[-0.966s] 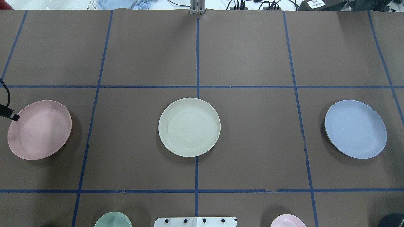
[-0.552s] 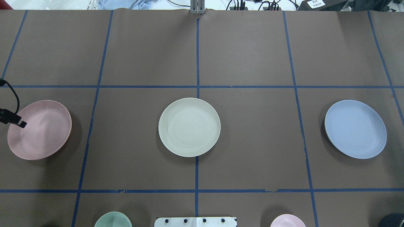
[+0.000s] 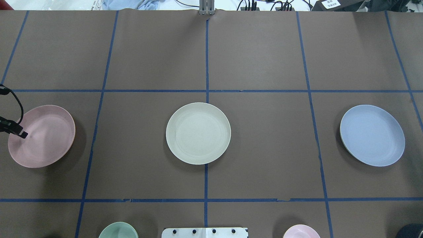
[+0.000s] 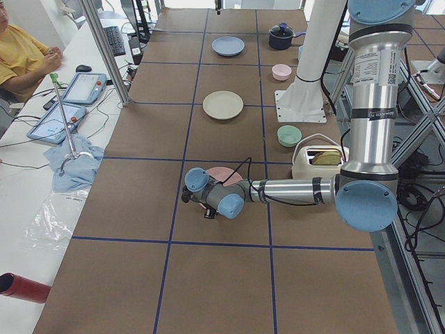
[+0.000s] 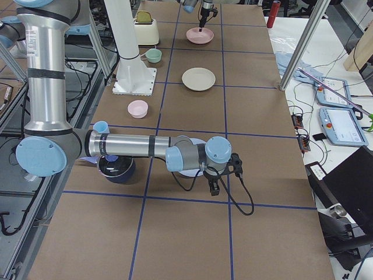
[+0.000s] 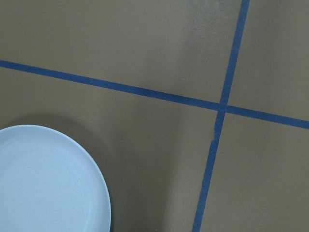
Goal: Stack three plates with pink and blue
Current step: 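Grasp the pink plate's rim with the left gripper, then lift the pink plate with the left gripper and carry it onto the cream plate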
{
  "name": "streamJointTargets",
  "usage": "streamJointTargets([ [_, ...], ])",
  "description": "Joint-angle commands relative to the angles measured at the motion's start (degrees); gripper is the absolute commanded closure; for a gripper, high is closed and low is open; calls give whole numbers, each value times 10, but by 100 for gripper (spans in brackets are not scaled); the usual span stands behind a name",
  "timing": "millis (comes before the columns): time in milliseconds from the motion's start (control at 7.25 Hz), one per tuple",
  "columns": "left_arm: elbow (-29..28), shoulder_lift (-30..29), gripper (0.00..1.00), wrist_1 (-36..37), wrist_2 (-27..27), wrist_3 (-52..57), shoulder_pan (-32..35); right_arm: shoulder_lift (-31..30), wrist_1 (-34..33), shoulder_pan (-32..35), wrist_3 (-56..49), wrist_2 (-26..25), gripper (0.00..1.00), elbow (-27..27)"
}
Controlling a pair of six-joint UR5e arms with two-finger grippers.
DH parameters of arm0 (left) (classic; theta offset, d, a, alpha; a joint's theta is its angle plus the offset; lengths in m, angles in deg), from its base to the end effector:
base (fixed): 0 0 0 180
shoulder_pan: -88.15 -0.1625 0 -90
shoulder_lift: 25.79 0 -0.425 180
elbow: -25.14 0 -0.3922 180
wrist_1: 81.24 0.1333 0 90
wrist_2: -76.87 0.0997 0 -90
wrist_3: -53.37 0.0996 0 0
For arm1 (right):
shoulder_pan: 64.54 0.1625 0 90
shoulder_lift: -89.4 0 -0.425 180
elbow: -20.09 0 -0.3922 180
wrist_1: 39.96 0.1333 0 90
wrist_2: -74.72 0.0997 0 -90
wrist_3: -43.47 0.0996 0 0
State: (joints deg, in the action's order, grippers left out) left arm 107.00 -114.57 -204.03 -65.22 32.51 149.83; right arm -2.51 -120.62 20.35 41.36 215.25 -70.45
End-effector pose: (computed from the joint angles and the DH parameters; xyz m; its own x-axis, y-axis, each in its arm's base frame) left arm 0.1861 -0.4606 0.6677 0.5214 0.2428 -0.8181 -0.2671 0.9569 0.1138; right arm 0.0130 -0.4885 0.6455 0.6199 -0.1994 0.7589 0.1111 0.9797 0.1667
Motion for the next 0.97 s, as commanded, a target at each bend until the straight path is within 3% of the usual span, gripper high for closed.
streamJointTargets([
  [0,22,-11,100,0,-6,-39,0,-1,0,0,0,14,0,-1],
  [138,63,-23,100,6,-27,-91,0,-1,1,0,1,14,0,-2],
  [414,143,-80,100,3,-99,-305,-4,1,2,-1,0,13,0,-4],
  [552,186,-108,100,3,-94,-406,-55,1,2,-1,0,17,0,-6],
  [690,195,-156,100,3,-80,-482,-105,1,2,-4,0,32,0,-5],
  [828,194,-204,100,6,-30,-541,-150,5,2,-11,3,35,0,-6],
])
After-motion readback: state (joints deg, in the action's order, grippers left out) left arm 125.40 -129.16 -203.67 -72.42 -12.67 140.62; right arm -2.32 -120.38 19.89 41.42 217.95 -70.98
